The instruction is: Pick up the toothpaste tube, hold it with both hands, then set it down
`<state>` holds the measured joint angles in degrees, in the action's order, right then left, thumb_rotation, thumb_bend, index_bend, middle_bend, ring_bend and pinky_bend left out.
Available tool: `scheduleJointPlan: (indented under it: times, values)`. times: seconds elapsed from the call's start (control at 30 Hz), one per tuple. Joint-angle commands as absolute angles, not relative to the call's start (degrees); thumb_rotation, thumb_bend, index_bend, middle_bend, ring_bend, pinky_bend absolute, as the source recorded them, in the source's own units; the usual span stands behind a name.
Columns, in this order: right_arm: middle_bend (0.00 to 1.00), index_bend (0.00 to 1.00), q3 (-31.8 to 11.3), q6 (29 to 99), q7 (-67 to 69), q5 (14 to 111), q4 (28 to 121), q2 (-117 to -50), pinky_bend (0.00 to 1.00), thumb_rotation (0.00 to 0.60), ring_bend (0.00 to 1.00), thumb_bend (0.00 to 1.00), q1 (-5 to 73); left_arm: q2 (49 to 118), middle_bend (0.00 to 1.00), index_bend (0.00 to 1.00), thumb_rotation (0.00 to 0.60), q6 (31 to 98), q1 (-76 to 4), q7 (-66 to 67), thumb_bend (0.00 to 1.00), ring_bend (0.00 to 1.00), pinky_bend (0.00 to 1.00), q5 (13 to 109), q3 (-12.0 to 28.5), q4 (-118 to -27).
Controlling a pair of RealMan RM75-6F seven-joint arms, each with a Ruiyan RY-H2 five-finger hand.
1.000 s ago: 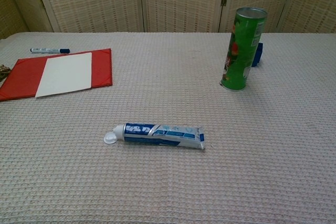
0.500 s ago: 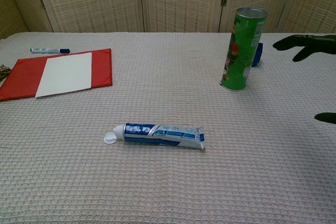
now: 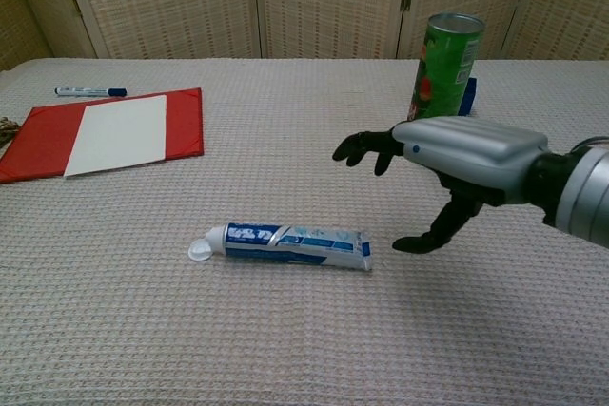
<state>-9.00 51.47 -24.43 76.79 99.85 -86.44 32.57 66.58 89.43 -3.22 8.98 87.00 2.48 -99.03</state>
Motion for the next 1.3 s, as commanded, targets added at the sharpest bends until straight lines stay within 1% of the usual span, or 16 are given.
scheduleJointPlan:
  times: [0.03,0.3,0.5,0.77,1.1,1.3]
  values:
    - [0.23,0.2,-9.7,49.87,-27.51,73.25,96.19,-90.99,0.17,0.6,0.26,0.29,35.19,66.6,0.07,0.01,0.6,89.35,-3.19,8.88,0.34,0.08,0.0,86.9,2.48,-98.9]
    - [0.28,0.29,-11.04,49.08,-29.53,67.85,90.39,-98.21,0.2,0.6,0.29,0.29,39.34,66.53,0.07,0.01,0.6,88.85,-3.36,8.74,0.34,0.08,0.0,86.8,2.52,-98.68]
    - [0.29,0.3,-11.57,49.09,-31.57,64.33,87.55,-101.72,0.2,0.6,0.31,0.29,41.91,66.72,0.07,0.01,0.6,88.66,-3.38,8.26,0.34,0.08,0.0,86.88,2.44,-98.12]
    - [0.35,0.34,-12.32,49.36,-32.48,60.73,83.38,-105.96,0.25,0.6,0.37,0.29,44.75,66.68,0.07,0.01,0.6,88.49,-3.36,7.72,0.35,0.08,0.0,86.87,2.38,-97.59]
    - [0.37,0.37,-12.22,49.37,-33.46,58.11,80.17,-108.7,0.29,0.6,0.41,0.35,47.31,66.76,0.07,0.01,0.6,88.43,-3.19,6.5,0.35,0.08,0.0,86.54,2.42,-96.6]
    - [0.4,0.41,-12.2,49.6,-33.81,56.98,79.13,-109.68,0.34,0.6,0.44,0.39,48.43,66.87,0.07,0.01,0.6,88.33,-3.26,6.23,0.34,0.08,0.0,86.5,2.51,-96.23]
